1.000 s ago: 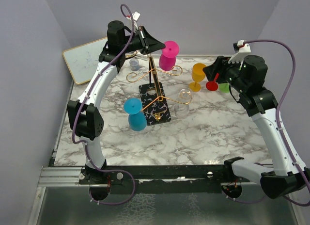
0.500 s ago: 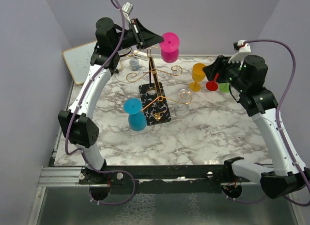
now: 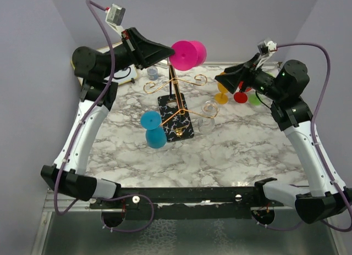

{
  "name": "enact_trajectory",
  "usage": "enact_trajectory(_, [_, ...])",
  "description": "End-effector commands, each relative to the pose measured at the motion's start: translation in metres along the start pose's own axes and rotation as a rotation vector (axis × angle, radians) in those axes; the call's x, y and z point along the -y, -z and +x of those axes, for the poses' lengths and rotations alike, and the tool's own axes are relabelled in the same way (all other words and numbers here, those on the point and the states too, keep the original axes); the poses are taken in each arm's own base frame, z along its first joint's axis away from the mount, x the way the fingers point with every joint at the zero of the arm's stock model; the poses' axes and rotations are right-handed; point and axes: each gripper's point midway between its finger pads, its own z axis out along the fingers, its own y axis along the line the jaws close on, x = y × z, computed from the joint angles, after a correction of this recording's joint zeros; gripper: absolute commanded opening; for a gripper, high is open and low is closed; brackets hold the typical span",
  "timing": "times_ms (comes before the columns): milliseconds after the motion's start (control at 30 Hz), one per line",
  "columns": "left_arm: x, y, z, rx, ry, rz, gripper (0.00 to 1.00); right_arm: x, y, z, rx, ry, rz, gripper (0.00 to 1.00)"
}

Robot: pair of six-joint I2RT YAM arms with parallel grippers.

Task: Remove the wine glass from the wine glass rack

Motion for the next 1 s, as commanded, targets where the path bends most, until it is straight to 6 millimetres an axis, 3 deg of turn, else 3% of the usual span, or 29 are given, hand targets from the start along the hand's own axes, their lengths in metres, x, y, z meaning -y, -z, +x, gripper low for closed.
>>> enact_trajectory(0, [0.068, 0.022, 0.012, 0.017, -0.164, 0.127, 0.0, -0.061, -0.002, -0.013, 0.041, 0.059, -0.402, 0.6])
enact_trajectory(233, [0.097, 0.048, 0.037, 0.033, -0.253, 0.137, 0.0, -0.098, 0.014, -0.007, 0.044, 0.081, -0.713, 0.6])
enact_trajectory(400, [0.106, 0.057, 0.047, 0.04, -0.243, 0.171, 0.0, -0.11, 0.026, -0.001, 0.049, 0.097, -0.842, 0.64])
enact_trajectory(600, [0.099, 0.062, 0.058, 0.039, -0.186, 0.203, 0.0, -0.113, 0.025, -0.006, 0.094, 0.098, -0.927, 0.65])
enact_trajectory(967, [0.111, 0.069, 0.063, 0.043, -0.193, 0.228, 0.0, -0.108, 0.007, -0.013, 0.155, 0.031, -1.026, 0.64])
